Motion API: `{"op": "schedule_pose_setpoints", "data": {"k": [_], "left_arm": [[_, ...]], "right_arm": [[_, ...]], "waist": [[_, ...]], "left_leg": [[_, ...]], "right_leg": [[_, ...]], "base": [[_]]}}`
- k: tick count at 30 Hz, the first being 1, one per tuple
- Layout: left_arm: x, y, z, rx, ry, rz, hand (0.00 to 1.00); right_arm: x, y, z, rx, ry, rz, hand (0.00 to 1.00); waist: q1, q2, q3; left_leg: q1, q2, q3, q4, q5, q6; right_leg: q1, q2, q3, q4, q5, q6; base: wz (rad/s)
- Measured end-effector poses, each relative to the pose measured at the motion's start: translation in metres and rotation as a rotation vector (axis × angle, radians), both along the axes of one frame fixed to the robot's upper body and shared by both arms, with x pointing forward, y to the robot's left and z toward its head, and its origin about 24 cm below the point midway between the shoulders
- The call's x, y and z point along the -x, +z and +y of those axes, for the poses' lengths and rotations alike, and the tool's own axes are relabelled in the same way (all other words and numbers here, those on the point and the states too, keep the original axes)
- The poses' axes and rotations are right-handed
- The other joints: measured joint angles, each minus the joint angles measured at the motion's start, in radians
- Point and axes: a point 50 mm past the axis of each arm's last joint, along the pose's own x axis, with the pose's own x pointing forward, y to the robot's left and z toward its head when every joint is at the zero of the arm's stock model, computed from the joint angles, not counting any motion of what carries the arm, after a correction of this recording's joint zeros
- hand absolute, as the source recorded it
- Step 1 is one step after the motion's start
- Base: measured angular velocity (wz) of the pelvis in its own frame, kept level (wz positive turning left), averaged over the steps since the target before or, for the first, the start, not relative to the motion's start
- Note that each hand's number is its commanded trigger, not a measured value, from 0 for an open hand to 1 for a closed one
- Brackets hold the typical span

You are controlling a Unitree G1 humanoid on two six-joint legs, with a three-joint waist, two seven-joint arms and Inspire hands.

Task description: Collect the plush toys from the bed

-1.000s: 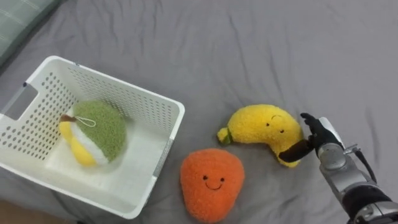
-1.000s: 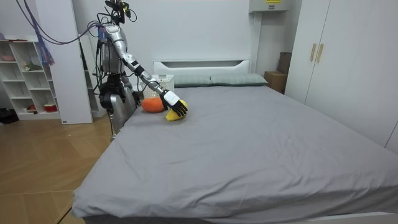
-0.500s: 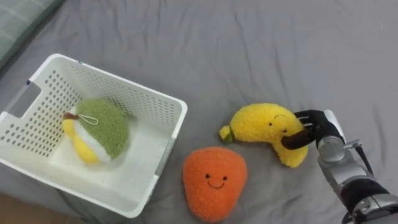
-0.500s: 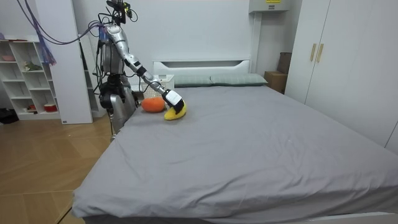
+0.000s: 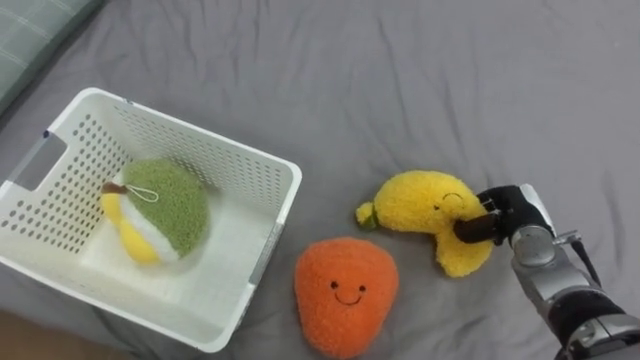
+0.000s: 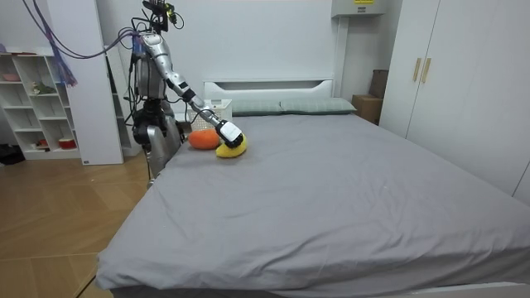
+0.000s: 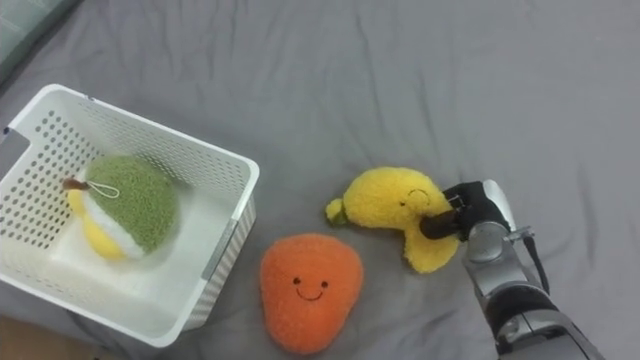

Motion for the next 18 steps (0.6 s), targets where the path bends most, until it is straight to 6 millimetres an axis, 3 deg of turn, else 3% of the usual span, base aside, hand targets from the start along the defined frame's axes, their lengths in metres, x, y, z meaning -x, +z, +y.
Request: {"op": "schedule_pose_setpoints", "data": {"k": [4, 10, 14, 18], "left_arm": [[0.003, 0.002, 0.002, -0.007, 0.017, -0.025, 0.00], [0.016, 0.001, 0.004, -0.012, 0.031, -0.002, 0.00], [0.028, 0.003, 0.012, -0.016, 0.104, -0.015, 0.00], [0.032, 0.005, 0.013, -0.017, 0.126, -0.035, 0.00]], "right_arm": [[0.000, 0.000, -0.001, 0.005, -0.004, -0.001, 1.00], [0.002, 0.002, 0.003, 0.010, 0.033, -0.038, 1.00], [-0.001, 0.025, 0.014, 0.014, 0.107, -0.204, 1.00], [0.001, 0.044, 0.027, 0.004, 0.165, -0.326, 1.00]], "waist": [[-0.003, 0.001, -0.0023], [-0.027, 0.000, -0.0199], [-0.034, 0.003, -0.0270], [-0.035, 0.010, -0.0265]], "left_leg": [[0.018, -0.001, -0.012, 0.007, 0.000, 0.000], [0.079, -0.005, -0.014, 0.003, 0.000, -0.001], [0.108, -0.003, -0.007, -0.013, 0.001, -0.002], [0.150, -0.001, -0.003, -0.019, 0.000, -0.003]], "right_leg": [[0.029, -0.004, -0.015, -0.002, 0.000, 0.000], [0.098, -0.005, -0.026, -0.014, 0.000, 0.000], [0.120, -0.004, -0.013, -0.013, 0.000, 0.000], [0.155, 0.001, -0.007, -0.013, 0.000, 0.000]], "base": [[0.10], [0.05], [-0.10], [-0.03]]}}
